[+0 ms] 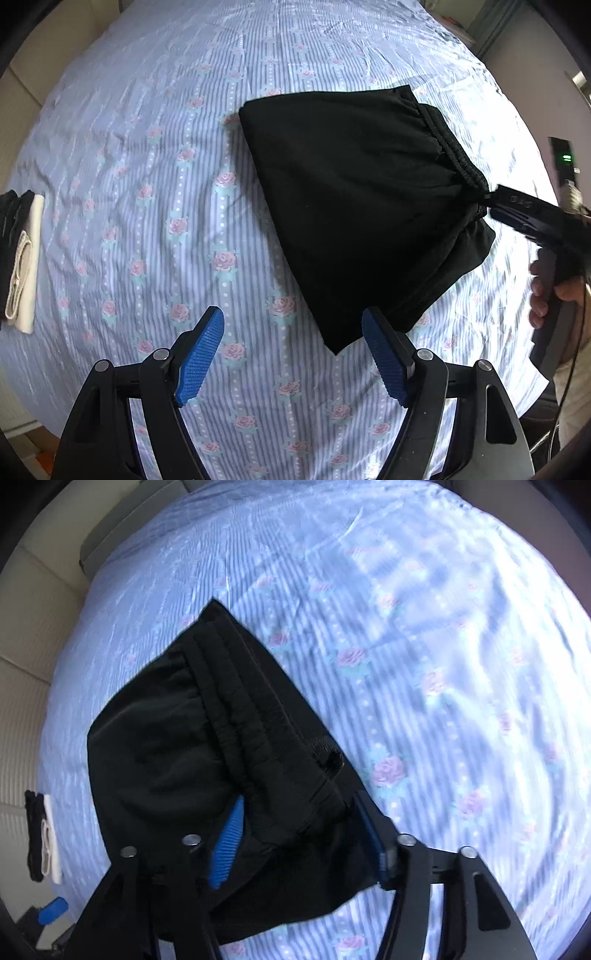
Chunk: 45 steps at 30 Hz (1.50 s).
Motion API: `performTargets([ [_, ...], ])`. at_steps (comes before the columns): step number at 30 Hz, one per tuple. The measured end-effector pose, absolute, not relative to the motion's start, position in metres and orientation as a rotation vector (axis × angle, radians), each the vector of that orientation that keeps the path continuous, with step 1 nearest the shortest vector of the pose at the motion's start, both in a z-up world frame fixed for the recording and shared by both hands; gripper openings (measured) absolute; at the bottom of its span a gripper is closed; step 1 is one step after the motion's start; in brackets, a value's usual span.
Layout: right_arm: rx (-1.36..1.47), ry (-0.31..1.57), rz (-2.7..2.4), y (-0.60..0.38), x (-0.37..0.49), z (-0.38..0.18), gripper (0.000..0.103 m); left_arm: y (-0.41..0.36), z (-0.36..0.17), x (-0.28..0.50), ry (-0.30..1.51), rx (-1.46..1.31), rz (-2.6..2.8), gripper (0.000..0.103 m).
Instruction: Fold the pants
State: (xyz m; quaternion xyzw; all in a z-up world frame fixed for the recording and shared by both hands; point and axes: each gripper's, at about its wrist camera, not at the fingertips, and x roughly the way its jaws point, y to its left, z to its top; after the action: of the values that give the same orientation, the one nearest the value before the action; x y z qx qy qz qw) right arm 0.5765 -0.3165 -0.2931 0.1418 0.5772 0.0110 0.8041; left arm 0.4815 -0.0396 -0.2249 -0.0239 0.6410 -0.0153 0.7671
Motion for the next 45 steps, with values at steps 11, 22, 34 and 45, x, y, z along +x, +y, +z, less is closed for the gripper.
performTargets([
  [11, 0.429, 1.081, 0.041, -0.309, 0.467, -0.199, 0.078, 0.004, -0.185, 0.454, 1.299, -0.032, -0.016, 0.079],
  [22, 0.439, 1.016, 0.154, -0.263, 0.379, -0.158, 0.078, 0.048, -0.125, 0.379, 1.190, -0.076, 0.043, 0.081],
  [34, 0.532, 0.925, 0.093, -0.199, 0.314, -0.122, 0.078, 0.100, -0.098, 0.349, 1.139, -0.045, -0.101, 0.081],
  [45, 0.675, 0.811, -0.235, -0.117, 0.263, -0.124, 0.078, 0.154, -0.089, 0.388, 1.067, 0.175, -0.426, 0.082],
])
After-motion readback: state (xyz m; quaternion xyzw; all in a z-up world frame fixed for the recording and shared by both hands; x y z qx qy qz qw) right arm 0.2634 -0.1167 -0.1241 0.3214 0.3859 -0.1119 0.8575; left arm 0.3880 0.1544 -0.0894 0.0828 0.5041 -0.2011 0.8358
